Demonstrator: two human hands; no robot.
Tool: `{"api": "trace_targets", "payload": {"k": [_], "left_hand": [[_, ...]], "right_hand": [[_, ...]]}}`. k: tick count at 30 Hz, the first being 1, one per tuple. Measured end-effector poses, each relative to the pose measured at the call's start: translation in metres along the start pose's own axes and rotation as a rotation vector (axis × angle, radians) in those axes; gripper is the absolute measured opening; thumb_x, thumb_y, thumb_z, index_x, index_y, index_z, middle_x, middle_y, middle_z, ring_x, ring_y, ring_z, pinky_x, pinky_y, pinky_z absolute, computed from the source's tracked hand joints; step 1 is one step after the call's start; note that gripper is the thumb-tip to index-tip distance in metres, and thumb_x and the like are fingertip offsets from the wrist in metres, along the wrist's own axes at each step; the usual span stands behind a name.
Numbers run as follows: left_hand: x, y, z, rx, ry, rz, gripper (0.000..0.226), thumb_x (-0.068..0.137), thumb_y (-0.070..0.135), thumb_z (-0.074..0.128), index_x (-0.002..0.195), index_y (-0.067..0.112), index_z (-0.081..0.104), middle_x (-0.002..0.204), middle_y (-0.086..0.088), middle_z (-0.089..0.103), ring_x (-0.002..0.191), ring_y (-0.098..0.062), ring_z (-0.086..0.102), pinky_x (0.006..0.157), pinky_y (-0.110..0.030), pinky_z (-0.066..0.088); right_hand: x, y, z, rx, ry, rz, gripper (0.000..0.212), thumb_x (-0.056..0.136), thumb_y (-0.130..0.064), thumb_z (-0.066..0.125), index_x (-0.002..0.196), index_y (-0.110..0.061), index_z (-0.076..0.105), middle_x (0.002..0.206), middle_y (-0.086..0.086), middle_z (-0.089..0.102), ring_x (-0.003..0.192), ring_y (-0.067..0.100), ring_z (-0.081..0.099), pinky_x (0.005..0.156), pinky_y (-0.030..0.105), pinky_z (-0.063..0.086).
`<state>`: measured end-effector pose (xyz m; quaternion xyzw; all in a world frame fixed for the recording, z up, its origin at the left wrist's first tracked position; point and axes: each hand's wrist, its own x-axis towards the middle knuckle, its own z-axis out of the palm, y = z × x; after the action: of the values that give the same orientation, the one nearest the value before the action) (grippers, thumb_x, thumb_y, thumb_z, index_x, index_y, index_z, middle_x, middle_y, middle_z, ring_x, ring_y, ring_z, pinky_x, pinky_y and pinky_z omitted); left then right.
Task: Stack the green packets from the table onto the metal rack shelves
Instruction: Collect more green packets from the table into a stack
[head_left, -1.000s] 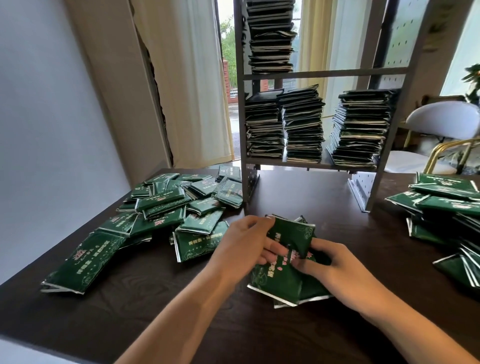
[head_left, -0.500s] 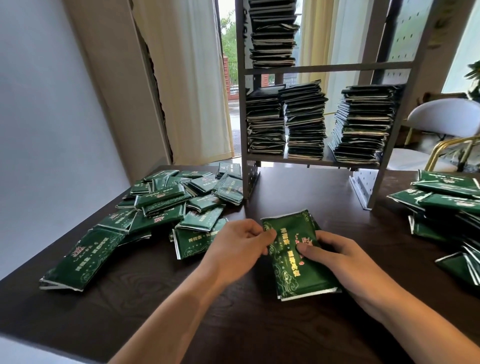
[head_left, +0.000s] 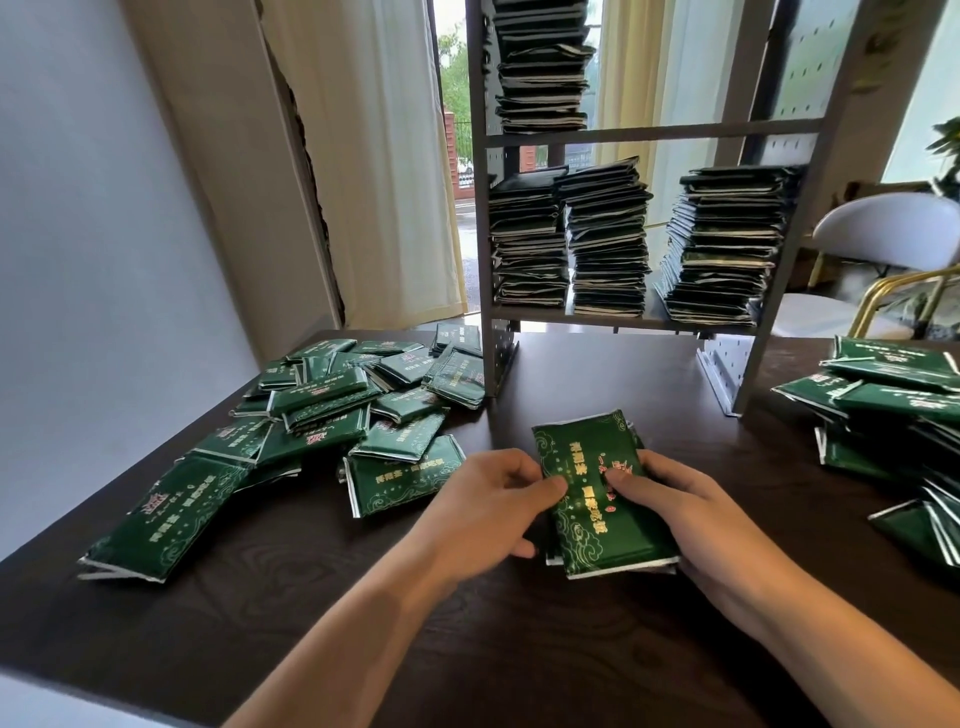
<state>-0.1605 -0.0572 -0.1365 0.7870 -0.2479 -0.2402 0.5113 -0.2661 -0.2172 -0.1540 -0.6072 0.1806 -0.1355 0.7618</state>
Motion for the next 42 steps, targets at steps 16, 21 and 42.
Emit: {"api": "trace_targets", "payload": {"k": [16,21,42], "left_hand": [[-0.004,0.003,0.010,-0.175,-0.074,-0.073,0.037,0.098,0.025,0.063,0.132,0.013,0.055,0.115,-0.008,0.070,0.092,-0.015,0.071,0.074,-0.038,0.064],[-0.002,-0.001,0.014,-0.236,0.007,0.046,0.026,0.097,0.011,0.063,0.123,0.016,0.060,0.106,-0.008,0.076,0.095,-0.020,0.074,0.082,-0.037,0.061],[-0.002,-0.003,0.013,-0.001,-0.044,0.080,0.034,0.075,0.005,0.069,0.101,0.027,0.069,0.094,0.016,0.076,0.094,-0.002,0.069,0.090,-0.028,0.051]], "right_hand": [[0.001,0.003,-0.003,-0.019,-0.039,-0.047,0.028,0.089,-0.004,0.066,0.116,-0.012,0.069,0.110,0.013,0.076,0.097,0.032,0.074,0.082,0.036,0.060],[-0.003,0.000,-0.001,-0.093,-0.016,-0.131,0.085,0.087,0.000,0.069,0.149,-0.049,0.038,0.124,-0.018,0.069,0.106,0.015,0.072,0.092,0.039,0.056],[-0.010,-0.004,0.001,-0.336,-0.125,-0.196,0.051,0.087,0.008,0.067,0.126,-0.024,0.059,0.113,-0.007,0.074,0.106,0.011,0.070,0.085,0.024,0.058]]}}
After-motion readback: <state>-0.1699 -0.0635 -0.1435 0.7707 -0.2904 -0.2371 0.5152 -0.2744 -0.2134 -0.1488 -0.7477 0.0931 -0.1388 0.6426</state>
